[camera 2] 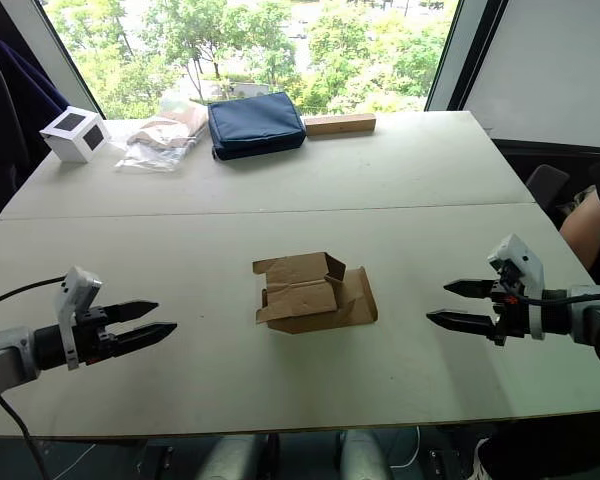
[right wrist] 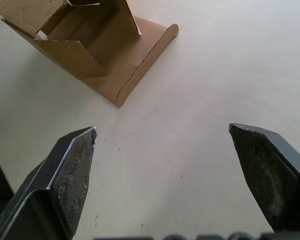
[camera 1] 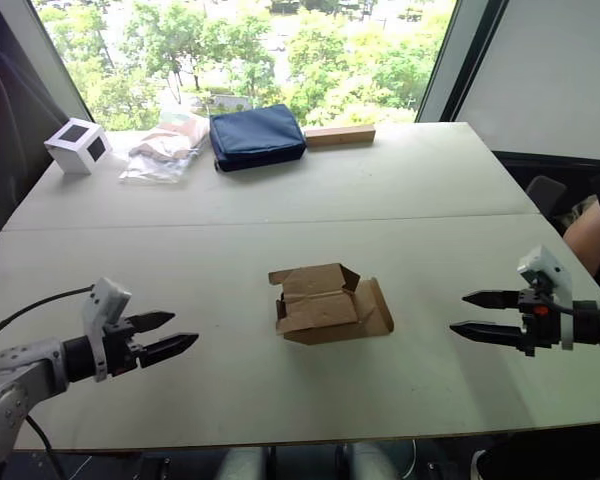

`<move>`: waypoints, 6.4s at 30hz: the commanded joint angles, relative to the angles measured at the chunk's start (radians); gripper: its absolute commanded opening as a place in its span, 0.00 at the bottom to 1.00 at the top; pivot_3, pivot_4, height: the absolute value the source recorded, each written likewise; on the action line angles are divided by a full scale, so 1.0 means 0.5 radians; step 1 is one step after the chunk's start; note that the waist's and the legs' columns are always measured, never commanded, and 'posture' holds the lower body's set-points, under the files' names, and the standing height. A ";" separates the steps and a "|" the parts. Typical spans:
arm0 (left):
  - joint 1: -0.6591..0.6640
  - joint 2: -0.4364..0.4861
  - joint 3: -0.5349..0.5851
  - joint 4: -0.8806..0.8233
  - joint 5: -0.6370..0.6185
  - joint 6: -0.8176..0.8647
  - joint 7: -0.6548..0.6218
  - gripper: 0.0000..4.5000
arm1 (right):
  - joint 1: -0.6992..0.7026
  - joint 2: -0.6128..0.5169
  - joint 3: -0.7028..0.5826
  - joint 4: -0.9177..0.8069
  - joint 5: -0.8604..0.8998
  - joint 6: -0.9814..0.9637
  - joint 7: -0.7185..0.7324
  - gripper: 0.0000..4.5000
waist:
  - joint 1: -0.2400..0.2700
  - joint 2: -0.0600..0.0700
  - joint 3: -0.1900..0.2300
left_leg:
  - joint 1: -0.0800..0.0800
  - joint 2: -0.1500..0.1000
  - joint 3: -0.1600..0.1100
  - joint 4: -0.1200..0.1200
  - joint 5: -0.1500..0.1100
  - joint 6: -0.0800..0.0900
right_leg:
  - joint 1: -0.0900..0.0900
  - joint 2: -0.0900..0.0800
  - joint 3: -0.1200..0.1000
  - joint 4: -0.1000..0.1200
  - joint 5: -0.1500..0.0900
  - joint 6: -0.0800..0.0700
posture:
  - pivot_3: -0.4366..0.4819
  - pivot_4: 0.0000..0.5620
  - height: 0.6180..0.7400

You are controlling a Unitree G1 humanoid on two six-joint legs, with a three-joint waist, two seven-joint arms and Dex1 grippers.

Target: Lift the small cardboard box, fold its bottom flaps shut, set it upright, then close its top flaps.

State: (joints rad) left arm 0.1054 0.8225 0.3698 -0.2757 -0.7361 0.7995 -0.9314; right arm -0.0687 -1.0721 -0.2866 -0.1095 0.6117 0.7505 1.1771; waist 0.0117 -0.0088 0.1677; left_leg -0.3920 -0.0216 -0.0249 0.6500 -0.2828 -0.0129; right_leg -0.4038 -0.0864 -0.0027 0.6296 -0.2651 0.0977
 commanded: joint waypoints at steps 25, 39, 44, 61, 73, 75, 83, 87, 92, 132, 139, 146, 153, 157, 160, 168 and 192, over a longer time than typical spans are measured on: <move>-0.047 0.038 0.076 0.009 0.005 -0.050 0.001 1.00 | -0.112 0.069 -0.008 -0.020 -0.038 -0.097 -0.082 1.00 | 0.000 0.000 0.000 | 0.000 0.000 0.000 0.001 0.000 0.000 | 0.000 0.001 0.000 0.000 0.000 0.001 | 0.48 0.27 0.98; -0.395 0.096 0.095 0.209 -0.390 0.519 0.024 1.00 | -0.112 0.148 -0.002 -0.177 -0.165 -0.360 -0.189 1.00 | 0.002 -0.001 0.000 | 0.000 0.000 -0.001 0.003 0.000 0.000 | 0.001 0.005 0.000 0.003 0.001 0.002 | 0.48 0.27 0.98; -0.547 0.024 0.048 0.305 -0.561 0.790 0.102 1.00 | -0.109 0.147 0.044 -0.425 -0.163 -0.302 -0.284 1.00 | -0.005 -0.001 0.000 | 0.000 0.001 -0.001 0.003 0.000 0.000 | 0.001 0.006 0.000 0.004 0.001 0.003 | 0.48 0.27 0.98; -1.027 -0.638 -0.307 0.694 -0.714 1.096 0.316 1.00 | 0.131 0.141 -0.133 -1.146 -0.057 -0.015 -0.559 1.00 | 0.003 -0.004 -0.001 | 0.000 -0.003 -0.004 0.006 0.001 -0.002 | 0.003 0.011 0.000 0.005 0.002 0.005 | 0.48 0.27 0.98; -1.231 -0.793 -0.422 0.914 -0.609 1.040 0.253 1.00 | 0.226 0.196 -0.433 -1.381 0.332 0.292 -0.754 1.00 | 0.003 -0.005 -0.001 | 0.000 -0.003 -0.004 0.009 0.002 -0.002 | 0.005 0.012 0.000 0.005 0.002 0.005 | 0.48 0.27 0.98; -1.242 -0.814 -0.472 0.942 -0.569 1.023 0.223 1.00 | 0.246 0.194 -0.442 -1.395 0.348 0.297 -0.777 1.00 | 0.002 -0.005 -0.001 | 0.001 -0.003 -0.004 0.009 0.001 -0.001 | 0.005 0.012 0.000 0.005 0.002 0.005 | 0.48 0.27 0.98; -1.302 -0.947 -0.503 1.078 -0.484 0.932 0.184 1.00 | 0.338 0.181 -0.452 -1.435 0.348 0.324 -0.862 1.00 | 0.004 -0.005 -0.001 | 0.000 -0.003 -0.004 0.010 0.001 0.000 | 0.006 0.013 0.000 0.005 0.002 0.005 | 0.48 0.27 0.98; -1.350 -1.008 -0.492 1.136 -0.452 0.915 0.198 1.00 | 0.446 0.202 -0.498 -1.480 0.406 0.340 -0.861 1.00 | 0.005 -0.005 -0.001 | 0.000 -0.003 -0.005 0.011 0.001 0.000 | 0.007 0.013 0.000 0.005 0.002 0.005 | 0.48 0.27 0.98; -1.395 -1.041 -0.477 1.148 -0.451 0.946 0.191 1.00 | 0.495 0.197 -0.508 -1.498 0.411 0.329 -0.874 1.00 | 0.003 -0.005 -0.001 | 0.000 -0.003 -0.005 0.016 -0.002 0.004 | 0.009 0.014 -0.001 0.005 0.002 0.005 | 0.48 0.27 0.98; -2.280 -0.181 -0.779 1.257 0.155 0.101 -0.992 0.00 | -0.842 1.386 0.100 -0.745 0.866 -0.127 -1.913 0.25 | -0.007 -0.006 0.000 | -0.007 -0.004 -0.003 0.020 -0.003 0.006 | 0.002 0.015 0.000 0.006 0.002 0.006 | 0.48 0.27 0.98; -2.420 -0.196 -0.759 1.351 0.206 0.046 -1.105 0.00 | -1.040 1.452 0.282 -0.527 0.602 -0.273 -1.774 0.01 | -0.038 -0.006 0.000 | -0.010 -0.004 -0.003 0.022 -0.004 0.009 | -0.003 0.016 0.000 0.012 0.003 0.008 | 0.48 0.27 0.98; -2.396 -0.226 -0.741 1.312 0.185 0.062 -1.143 0.00 | -1.089 1.487 0.380 -0.460 0.472 -0.306 -1.676 0.01 | -0.057 -0.006 0.001 | -0.012 -0.003 -0.004 0.022 -0.004 0.009 | -0.007 0.017 0.000 0.015 0.003 0.008 | 0.48 0.27 0.98; -2.380 -0.271 -0.733 1.271 0.161 0.073 -1.163 0.00 | -1.063 1.572 0.491 -0.515 0.452 -0.273 -1.631 0.01 | -0.057 -0.006 0.001 | -0.014 -0.003 -0.004 0.023 -0.004 0.009 | -0.009 0.017 0.000 0.016 0.003 0.008 | 0.48 0.27 0.98; -2.357 -0.281 -0.735 1.245 0.159 0.073 -1.156 0.00 | -1.053 1.617 0.518 -0.554 0.475 -0.251 -1.616 0.01 | -0.054 -0.006 0.001 | -0.014 -0.003 -0.004 0.023 -0.004 0.009 | -0.009 0.017 0.000 0.017 0.003 0.008 | 0.48 0.27 0.98; -2.351 -0.292 -0.731 1.232 0.149 0.078 -1.160 0.00 | -1.052 1.639 0.539 -0.564 0.466 -0.238 -1.599 0.01 | -0.054 -0.006 0.001 | -0.014 -0.003 -0.004 0.023 -0.004 0.009 | -0.011 0.017 0.000 0.027 0.003 0.008 | 0.48 0.27 0.98; -2.359 -0.325 -0.730 1.269 0.170 0.050 -1.149 0.00 | -1.045 1.584 0.505 -0.582 0.430 -0.239 -1.544 0.01 | -0.054 -0.006 0.001 | -0.014 -0.004 -0.004 0.025 -0.004 0.009 | -0.012 0.017 0.001 0.030 0.003 0.008 | 0.48 0.27 0.98; -2.418 -0.396 -0.733 1.342 0.181 0.005 -1.167 0.00 | -0.597 0.985 0.338 -0.828 0.633 0.039 -1.329 0.01 | -0.054 -0.007 0.001 | -0.015 -0.002 -0.004 0.027 -0.006 0.013 | -0.012 0.019 0.001 0.030 0.002 0.009 | 0.48 0.27 0.98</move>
State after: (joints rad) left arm -1.0765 0.6185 -0.0188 0.4270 -0.6343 0.7999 -1.5109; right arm -0.3421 -0.5863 -0.1207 -0.5047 0.9424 0.7941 0.5110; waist -0.0154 -0.0122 0.1684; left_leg -0.3996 -0.0225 -0.0267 0.6637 -0.2859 -0.0065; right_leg -0.4100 -0.0767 -0.0021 0.6448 -0.2643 0.1021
